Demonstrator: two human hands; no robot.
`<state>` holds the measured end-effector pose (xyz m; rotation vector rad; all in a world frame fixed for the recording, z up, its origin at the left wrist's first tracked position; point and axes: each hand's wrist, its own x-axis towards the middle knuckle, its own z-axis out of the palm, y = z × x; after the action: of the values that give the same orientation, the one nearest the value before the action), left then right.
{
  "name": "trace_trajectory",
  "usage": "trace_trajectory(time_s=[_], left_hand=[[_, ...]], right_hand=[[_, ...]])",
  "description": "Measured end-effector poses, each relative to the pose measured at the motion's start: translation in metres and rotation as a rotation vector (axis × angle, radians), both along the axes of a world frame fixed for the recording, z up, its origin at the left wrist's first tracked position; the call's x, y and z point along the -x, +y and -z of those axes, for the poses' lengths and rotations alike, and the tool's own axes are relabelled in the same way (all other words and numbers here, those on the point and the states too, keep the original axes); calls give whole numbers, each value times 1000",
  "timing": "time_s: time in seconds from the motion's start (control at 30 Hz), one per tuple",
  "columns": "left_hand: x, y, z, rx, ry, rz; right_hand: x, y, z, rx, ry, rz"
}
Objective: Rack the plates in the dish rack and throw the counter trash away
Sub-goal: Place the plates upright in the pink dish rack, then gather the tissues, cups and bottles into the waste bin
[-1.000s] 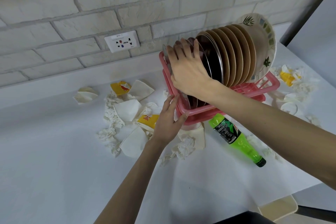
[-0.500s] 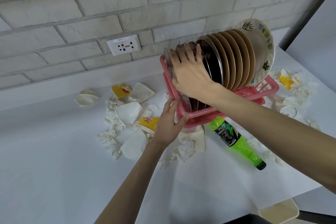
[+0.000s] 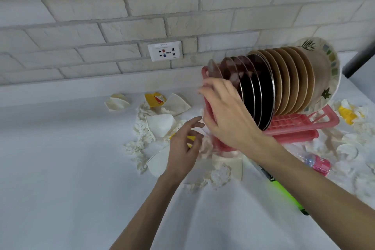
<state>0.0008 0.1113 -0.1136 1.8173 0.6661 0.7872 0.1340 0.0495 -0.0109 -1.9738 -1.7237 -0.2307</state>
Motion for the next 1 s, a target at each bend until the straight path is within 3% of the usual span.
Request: trace_trajectory(time_s=[0.27, 0.5, 1.0], left_hand=[[74, 9, -11, 144, -18, -266], [132, 16, -3, 181, 47, -382], [161, 113, 9, 174, 129, -330]], right_hand=[[55, 0, 45, 122, 314, -179], [93, 20, 78, 275, 412, -237], [97, 103, 90, 270, 536, -77]])
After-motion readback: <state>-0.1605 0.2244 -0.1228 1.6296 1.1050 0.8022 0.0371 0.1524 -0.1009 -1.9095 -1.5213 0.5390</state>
